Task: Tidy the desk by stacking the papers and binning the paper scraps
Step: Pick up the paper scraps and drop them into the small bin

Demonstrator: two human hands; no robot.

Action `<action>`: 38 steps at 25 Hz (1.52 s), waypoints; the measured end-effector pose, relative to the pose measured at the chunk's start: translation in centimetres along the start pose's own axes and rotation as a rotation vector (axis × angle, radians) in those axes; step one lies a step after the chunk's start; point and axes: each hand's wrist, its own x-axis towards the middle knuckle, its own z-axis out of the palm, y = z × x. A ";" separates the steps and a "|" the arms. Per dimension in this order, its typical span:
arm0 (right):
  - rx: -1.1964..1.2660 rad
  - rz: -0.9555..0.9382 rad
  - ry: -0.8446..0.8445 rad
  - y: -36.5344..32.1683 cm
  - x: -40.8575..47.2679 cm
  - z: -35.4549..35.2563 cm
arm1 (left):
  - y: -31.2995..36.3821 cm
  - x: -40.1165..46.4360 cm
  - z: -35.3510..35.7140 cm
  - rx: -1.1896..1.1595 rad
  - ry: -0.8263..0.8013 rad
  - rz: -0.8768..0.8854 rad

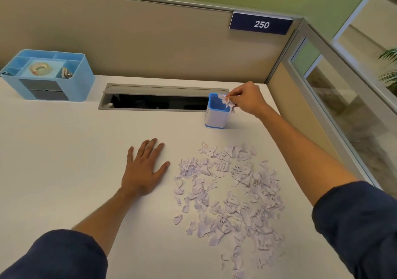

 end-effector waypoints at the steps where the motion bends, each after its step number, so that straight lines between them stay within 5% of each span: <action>1: -0.065 -0.014 -0.030 -0.2 1.0 0.2 | 0.0 0.0 0.0 -0.001 0.001 -0.003; 12: -0.505 -0.008 -0.241 -1.3 4.6 3.6 | 0.0 0.0 0.1 -0.016 0.011 0.000; 20: -0.620 0.010 0.099 -1.5 1.0 3.4 | 0.1 0.0 -0.2 -0.018 0.008 -0.001; 35: -0.471 0.138 0.002 -0.4 -0.2 5.9 | 0.0 0.1 -0.1 -0.017 0.006 0.001; 38: -0.434 -0.024 0.235 -0.3 -2.4 6.1 | 0.0 0.0 -0.1 -0.010 0.005 0.003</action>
